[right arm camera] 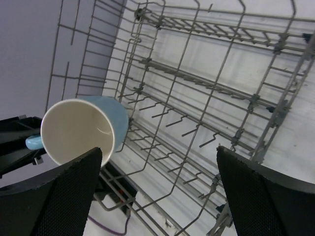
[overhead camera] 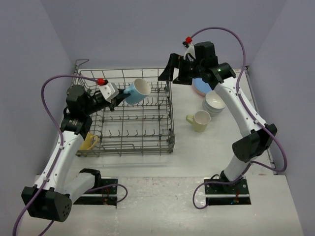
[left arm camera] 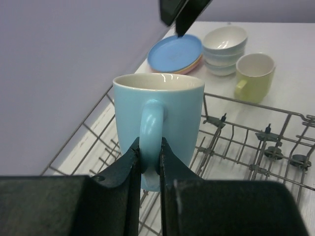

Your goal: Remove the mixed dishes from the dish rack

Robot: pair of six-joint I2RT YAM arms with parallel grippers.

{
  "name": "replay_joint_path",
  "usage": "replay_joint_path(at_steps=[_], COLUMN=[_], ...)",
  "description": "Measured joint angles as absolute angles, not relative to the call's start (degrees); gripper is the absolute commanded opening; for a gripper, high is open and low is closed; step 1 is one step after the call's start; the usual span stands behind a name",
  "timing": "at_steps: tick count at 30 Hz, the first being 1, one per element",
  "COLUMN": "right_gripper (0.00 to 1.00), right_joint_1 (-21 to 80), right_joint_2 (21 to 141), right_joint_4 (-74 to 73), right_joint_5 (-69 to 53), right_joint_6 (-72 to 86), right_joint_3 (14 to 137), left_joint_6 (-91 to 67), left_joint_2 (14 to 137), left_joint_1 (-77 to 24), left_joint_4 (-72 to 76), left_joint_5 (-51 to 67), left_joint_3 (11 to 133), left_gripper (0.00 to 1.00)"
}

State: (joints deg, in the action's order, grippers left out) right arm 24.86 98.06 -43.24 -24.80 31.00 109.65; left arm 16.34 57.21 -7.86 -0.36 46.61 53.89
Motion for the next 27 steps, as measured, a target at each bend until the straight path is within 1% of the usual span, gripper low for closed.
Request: replay_joint_path(at_steps=[5,11,17,21,27], right_gripper=[0.99,0.98,0.99,0.99,0.99], right_joint_1=[24.86,26.2,26.76,26.13,23.44], right_joint_2=[100.99,101.41,99.09,97.34,89.78], right_joint_4=[-43.24,-42.54,-41.85,-42.3,-40.23], right_joint_5=[-32.18,-35.7,-33.47,-29.43,-27.94], right_joint_6=[31.03,29.95,30.2,31.29,30.44], right_joint_3=[109.93,108.29,102.52,102.26,99.63], left_joint_6=[19.11,20.4,20.58,20.58,20.49], left_joint_2=[57.32,58.43,59.57,59.11,58.57], left_joint_1=[-11.31,-14.0,-14.41,-14.41,-14.41], left_joint_4=[1.5,2.46,2.5,3.05,3.88], left_joint_5=[52.82,57.45,58.28,56.36,53.76], left_joint_3=[54.54,55.11,55.31,55.31,55.31], left_gripper=[0.0,0.0,0.0,0.0,0.0])
